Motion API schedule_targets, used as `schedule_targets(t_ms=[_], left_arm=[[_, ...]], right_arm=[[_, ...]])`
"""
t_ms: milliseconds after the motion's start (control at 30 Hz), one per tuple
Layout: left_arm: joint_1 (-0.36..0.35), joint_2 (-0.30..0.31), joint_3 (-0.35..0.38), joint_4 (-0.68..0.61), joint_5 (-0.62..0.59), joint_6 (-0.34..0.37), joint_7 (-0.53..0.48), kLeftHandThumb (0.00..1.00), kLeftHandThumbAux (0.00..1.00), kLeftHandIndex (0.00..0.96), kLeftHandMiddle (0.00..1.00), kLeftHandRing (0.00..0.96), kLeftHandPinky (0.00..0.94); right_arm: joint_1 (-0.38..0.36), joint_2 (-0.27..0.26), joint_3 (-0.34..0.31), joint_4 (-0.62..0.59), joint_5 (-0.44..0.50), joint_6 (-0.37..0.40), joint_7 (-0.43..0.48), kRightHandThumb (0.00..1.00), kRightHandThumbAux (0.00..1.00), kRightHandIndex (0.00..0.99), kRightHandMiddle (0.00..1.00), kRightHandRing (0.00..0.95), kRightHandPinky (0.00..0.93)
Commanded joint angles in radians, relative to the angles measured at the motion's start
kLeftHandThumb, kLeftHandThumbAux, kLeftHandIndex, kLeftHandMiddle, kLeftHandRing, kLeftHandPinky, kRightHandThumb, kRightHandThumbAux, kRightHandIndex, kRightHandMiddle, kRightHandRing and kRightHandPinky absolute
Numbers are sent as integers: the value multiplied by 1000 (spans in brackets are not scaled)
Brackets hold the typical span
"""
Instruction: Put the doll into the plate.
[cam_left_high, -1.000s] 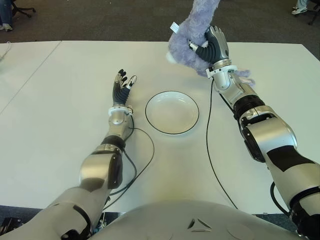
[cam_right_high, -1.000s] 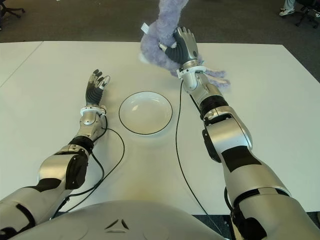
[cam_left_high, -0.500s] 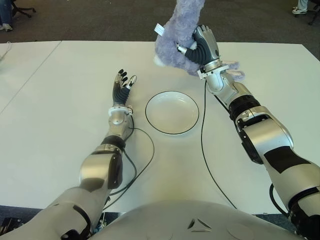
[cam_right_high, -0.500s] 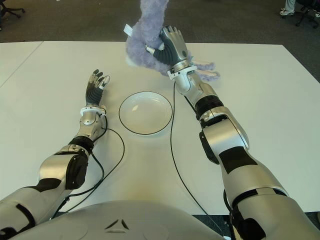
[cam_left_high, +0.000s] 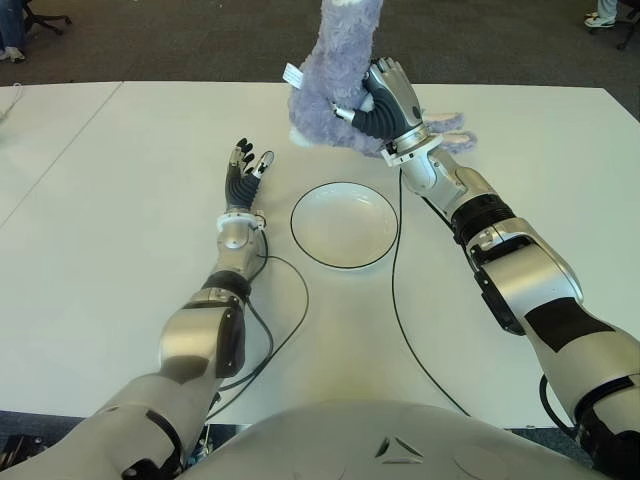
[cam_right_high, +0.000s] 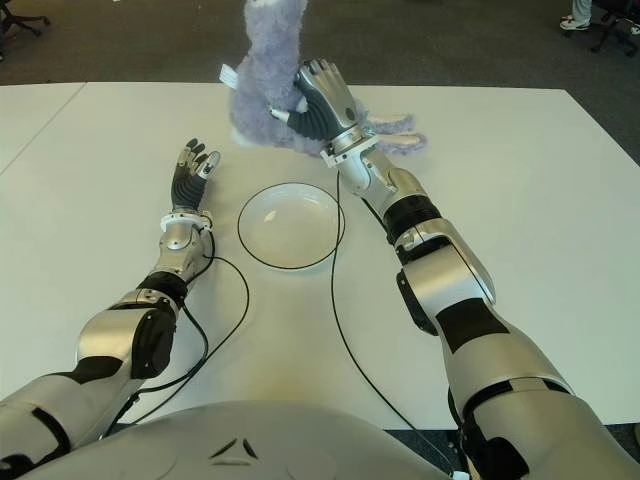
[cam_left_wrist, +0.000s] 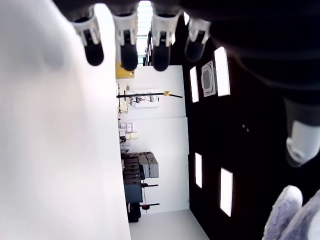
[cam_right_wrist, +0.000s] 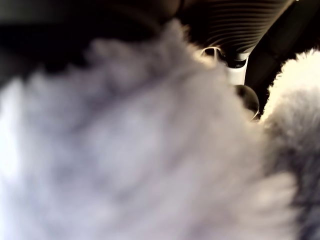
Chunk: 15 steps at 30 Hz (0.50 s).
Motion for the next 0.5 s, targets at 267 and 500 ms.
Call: schedule_targets(t_ms=[267, 500], left_arm=[[215, -72, 0, 143, -1, 158, -15, 0, 498, 61, 116, 105, 99], [216, -72, 2, 143, -2, 153, -14, 0, 501, 65, 121, 107, 95]], right_arm=[[157, -34, 30, -237, -9, -38, 115, 593, 662, 778, 888, 867, 861], [236, -45, 21, -337, 4, 6, 215, 575, 670, 771, 892, 869, 872]])
